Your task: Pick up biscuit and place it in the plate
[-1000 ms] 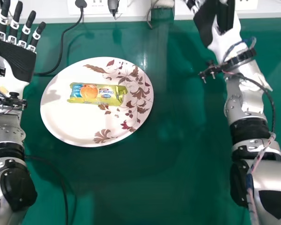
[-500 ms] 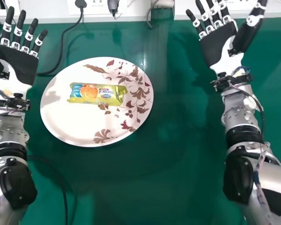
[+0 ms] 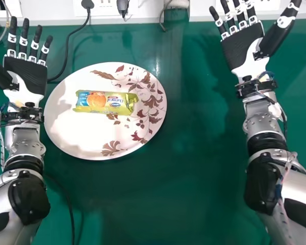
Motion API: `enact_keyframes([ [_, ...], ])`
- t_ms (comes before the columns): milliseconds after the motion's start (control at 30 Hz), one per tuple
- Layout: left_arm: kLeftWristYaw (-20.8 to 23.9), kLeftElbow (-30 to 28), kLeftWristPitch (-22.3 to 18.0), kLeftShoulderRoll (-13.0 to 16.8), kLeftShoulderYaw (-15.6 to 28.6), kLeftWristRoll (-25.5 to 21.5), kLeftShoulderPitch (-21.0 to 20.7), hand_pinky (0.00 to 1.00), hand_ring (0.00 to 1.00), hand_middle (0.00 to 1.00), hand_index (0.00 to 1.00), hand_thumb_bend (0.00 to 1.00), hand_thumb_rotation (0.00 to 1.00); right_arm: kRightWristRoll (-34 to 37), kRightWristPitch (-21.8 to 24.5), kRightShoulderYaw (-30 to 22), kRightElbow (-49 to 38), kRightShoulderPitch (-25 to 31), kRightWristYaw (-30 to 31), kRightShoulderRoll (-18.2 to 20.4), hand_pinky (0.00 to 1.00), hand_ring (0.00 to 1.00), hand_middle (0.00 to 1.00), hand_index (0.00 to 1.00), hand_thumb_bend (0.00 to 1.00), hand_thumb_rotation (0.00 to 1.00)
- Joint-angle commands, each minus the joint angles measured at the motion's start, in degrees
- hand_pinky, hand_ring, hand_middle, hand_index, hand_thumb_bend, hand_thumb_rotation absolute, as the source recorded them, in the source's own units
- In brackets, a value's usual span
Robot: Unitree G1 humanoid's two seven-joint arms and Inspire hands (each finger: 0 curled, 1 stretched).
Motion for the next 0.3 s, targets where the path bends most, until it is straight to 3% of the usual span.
enact_keyframes([
  [0,-0.8,0.55,-0.59,0.07,0.16,0.3,0.23,0.73,0.88,0.96,0.99,1.0,0.89,-0.6,-1.09,0.04,0.5,-0.32,0.74,-0.49,0.72,0.92,0.98,0.95,1.0,0.44],
  [267,-1.04,0.73,0.22,0.31,0.26,0.34,0.34,0.72,0.87,0.95,1.0,1.0,0.91,-0.61,-0.89,-0.32,0.1,-0.45,0.43,-0.69,0.73,0.92,0.98,0.95,0.99,0.45],
])
